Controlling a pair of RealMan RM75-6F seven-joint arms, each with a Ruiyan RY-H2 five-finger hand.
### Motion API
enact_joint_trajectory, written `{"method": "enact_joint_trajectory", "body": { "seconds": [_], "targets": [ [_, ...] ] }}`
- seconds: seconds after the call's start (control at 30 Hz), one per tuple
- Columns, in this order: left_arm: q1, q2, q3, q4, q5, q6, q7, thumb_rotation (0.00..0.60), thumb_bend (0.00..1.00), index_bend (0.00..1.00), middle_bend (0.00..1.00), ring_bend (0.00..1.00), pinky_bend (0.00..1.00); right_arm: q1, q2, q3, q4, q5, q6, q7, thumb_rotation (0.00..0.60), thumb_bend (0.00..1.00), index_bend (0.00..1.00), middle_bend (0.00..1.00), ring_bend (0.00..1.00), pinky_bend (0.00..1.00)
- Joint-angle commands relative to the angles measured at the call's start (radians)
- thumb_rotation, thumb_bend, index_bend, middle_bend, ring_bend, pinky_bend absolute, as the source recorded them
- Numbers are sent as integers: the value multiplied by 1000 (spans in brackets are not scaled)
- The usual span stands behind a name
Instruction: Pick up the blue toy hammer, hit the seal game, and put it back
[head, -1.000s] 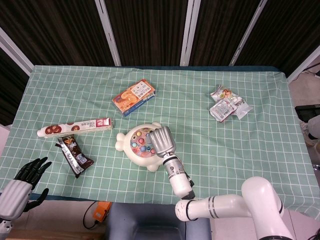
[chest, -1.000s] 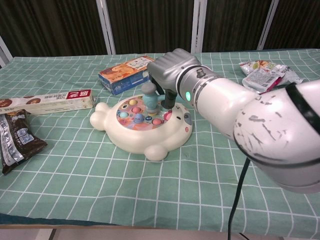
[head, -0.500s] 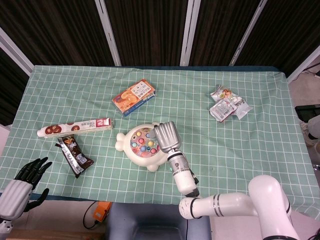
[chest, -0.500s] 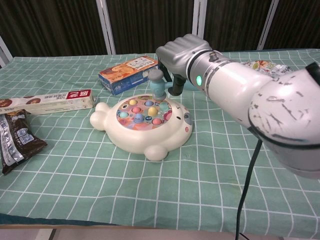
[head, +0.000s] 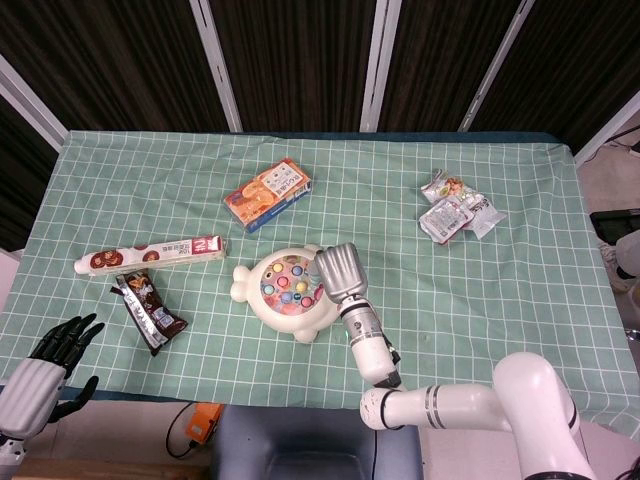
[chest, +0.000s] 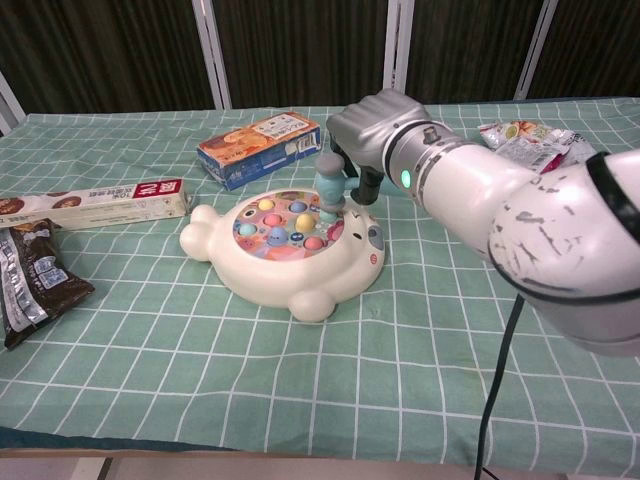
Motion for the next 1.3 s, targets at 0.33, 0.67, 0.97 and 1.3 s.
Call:
{"method": "enact_joint_trajectory", "body": {
  "seconds": [0.33,0.67,0.97,1.3],
  "targets": [
    [0,-1,0,0,1,0,0,600,408,0,24,16,128,-39,90,11,-97,-47,32,49,600,575,1000,713,750,797],
    [-1,-4,0,-5,-2,-5,13,600,407,0,25,16,128,-247,285,-125,-170,-330,-6,467,600,575,1000,713,750,797],
    [-11,-12,-7,-17,-20,-35,42,600,407,0,24,16,128,-382,311,-220,75,-504,-113,860,600,575,1000,713,750,797],
    [-18,-18,-10,-24,-29,-52,62,600,408,0,24,16,128,-422,295,-237,224,-588,-210,999,600,574,996,713,742,797]
  ]
}}
